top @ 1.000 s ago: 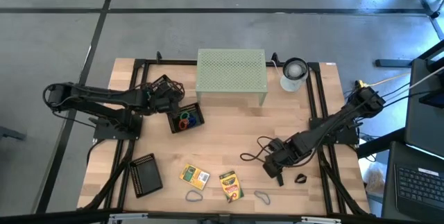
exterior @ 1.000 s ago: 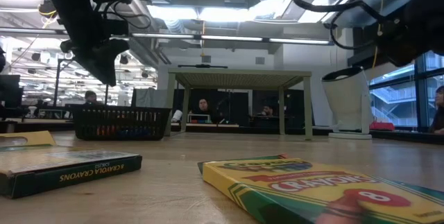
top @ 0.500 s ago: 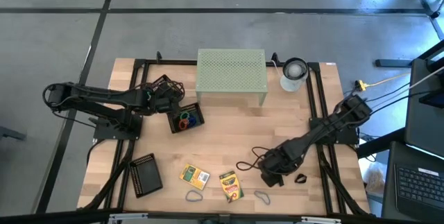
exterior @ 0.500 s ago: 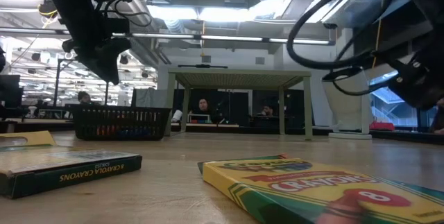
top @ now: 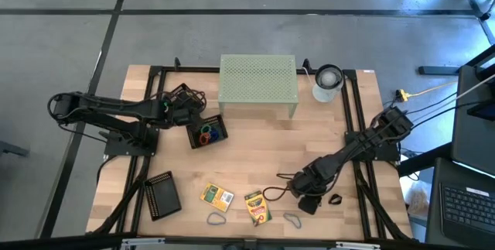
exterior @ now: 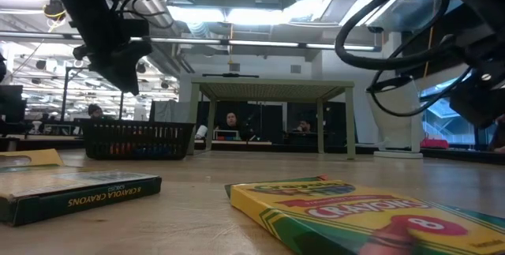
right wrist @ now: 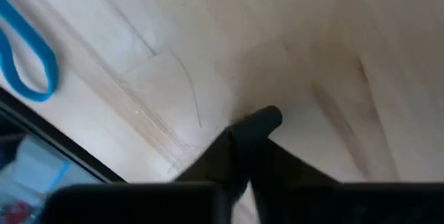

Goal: Pick & Place Office Desk Supplies
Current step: Put the black rubber band into the top black bin

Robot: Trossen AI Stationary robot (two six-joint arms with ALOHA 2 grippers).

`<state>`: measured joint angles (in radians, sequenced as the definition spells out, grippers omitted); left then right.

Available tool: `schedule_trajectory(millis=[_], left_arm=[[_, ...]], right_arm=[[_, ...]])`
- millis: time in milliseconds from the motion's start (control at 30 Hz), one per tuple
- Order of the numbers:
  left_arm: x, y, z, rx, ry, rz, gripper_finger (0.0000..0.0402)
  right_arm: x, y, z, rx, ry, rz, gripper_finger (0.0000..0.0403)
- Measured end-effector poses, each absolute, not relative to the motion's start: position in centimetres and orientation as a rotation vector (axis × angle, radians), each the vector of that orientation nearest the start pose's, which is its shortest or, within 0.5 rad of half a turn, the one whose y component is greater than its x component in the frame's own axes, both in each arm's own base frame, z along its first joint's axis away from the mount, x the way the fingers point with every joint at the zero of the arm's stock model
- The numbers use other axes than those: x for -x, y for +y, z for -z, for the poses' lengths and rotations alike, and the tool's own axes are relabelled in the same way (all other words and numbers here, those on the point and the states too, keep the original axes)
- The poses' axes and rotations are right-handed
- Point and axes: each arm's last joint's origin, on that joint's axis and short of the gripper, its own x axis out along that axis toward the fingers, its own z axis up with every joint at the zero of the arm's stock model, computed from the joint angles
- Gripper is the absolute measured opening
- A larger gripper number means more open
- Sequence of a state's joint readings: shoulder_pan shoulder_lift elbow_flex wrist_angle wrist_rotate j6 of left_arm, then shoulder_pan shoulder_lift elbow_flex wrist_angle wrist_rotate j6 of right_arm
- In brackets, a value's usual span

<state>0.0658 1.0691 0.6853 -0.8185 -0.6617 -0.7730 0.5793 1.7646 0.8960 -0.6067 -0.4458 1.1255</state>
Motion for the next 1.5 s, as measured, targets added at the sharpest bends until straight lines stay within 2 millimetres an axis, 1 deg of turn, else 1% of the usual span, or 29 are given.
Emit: schedule_trajectory(millis=[33, 67, 200, 300, 367, 467, 600, 667, 767, 900, 1033, 1200, 1333, 1500], left_arm=[[-17.5, 2.9, -21.5, 0.299, 0.835, -1.027, 0.0139], [-17.6, 2.9, -21.5, 0.299, 0.825, -1.020, 0.0139], [-18.6, 2.6, -22.0, 0.242, 0.772, -0.929, 0.0139], [-19.9, 1.8, -22.7, 0.193, 0.708, -0.773, 0.0139], [-20.7, 1.0, -23.3, 0.150, 0.653, -0.650, 0.0139], [-21.9, -0.4, -24.3, 0.050, 0.558, -0.481, 0.0139], [-22.9, -2.4, -25.6, -0.092, 0.428, -0.325, 0.0139], [-23.0, -3.4, -26.0, -0.137, 0.389, -0.240, 0.0139], [-22.9, -4.7, -26.3, -0.148, 0.349, -0.155, 0.0144], [-22.6, -6.2, -26.3, -0.153, 0.343, -0.090, 0.0162], [-22.9, -7.5, -26.0, -0.155, 0.324, -0.045, 0.0186], [-24.2, -8.2, -25.8, -0.182, 0.249, -0.038, 0.0209], [-25.4, -8.7, -25.3, -0.222, 0.205, -0.039, 0.0214], [-26.0, -9.0, -25.0, -0.268, 0.170, -0.028, 0.0211]], right_arm=[[-23.1, 16.5, -12.1, -0.706, 1.785, 0.099, 0.0021], [-23.3, 16.4, -12.1, -0.697, 1.782, 0.081, 0.0013], [-24.4, 16.0, -12.7, -0.646, 1.729, 0.033, 0.0028], [-26.0, 15.8, -14.0, -0.570, 1.650, -0.024, 0.0027], [-27.2, 15.7, -15.2, -0.488, 1.573, -0.061, 0.0017], [-29.3, 15.3, -17.3, -0.327, 1.409, -0.055, 0.0008], [-31.9, 14.6, -20.6, -0.088, 1.179, 0.004, 0.0019], [-33.0, 14.2, -22.3, 0.018, 1.082, 0.041, 0.0028], [-34.2, 13.6, -24.6, 0.149, 0.974, 0.089, 0.0030], [-35.4, 13.0, -26.8, 0.238, 0.888, 0.078, 0.0016], [-36.5, 12.7, -27.8, 0.275, 0.789, 0.023, 0.0010], [-37.5, 12.5, -28.7, 0.303, 0.679, -0.036, 0.0021], [-37.8, 12.7, -29.2, 0.325, 0.617, -0.056, 0.0018], [-37.8, 12.7, -29.2, 0.331, 0.621, -0.066, 0.0012]])
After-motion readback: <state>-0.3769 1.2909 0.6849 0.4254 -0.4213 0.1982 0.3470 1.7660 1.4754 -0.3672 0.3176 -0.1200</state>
